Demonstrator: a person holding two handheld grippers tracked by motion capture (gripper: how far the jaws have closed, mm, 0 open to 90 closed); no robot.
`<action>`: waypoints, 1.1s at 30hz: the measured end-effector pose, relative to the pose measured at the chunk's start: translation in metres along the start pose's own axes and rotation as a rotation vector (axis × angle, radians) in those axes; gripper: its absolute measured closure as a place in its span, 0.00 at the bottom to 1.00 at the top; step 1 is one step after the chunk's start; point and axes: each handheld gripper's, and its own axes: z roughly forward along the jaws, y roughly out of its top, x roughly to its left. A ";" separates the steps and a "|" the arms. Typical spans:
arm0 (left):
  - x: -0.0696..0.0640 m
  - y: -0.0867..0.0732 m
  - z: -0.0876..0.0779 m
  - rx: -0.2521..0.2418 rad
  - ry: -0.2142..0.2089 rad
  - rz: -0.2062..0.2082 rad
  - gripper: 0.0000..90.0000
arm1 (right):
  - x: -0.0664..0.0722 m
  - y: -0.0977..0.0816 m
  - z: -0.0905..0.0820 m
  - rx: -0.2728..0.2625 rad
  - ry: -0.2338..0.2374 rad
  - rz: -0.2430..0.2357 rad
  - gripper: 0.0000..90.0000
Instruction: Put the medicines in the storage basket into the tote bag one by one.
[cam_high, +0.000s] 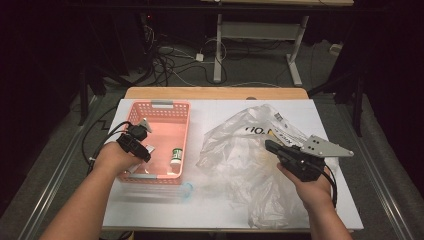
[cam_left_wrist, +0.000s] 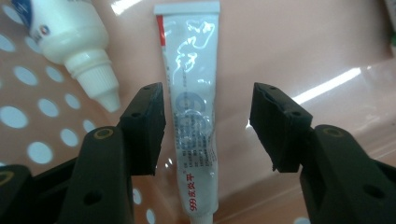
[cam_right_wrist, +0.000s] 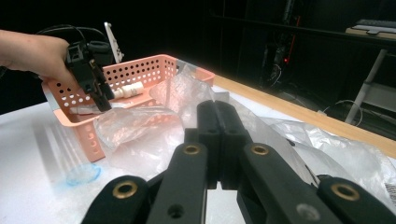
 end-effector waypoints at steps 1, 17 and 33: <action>-0.001 0.000 0.002 0.015 -0.004 -0.001 0.49 | 0.000 0.000 0.000 0.002 -0.001 0.001 1.00; -0.003 0.003 0.013 0.115 -0.029 0.055 0.65 | -0.001 -0.002 0.000 0.005 -0.002 0.005 1.00; -0.009 0.002 0.010 0.051 -0.036 0.113 0.74 | 0.000 -0.002 -0.001 0.008 -0.006 0.001 1.00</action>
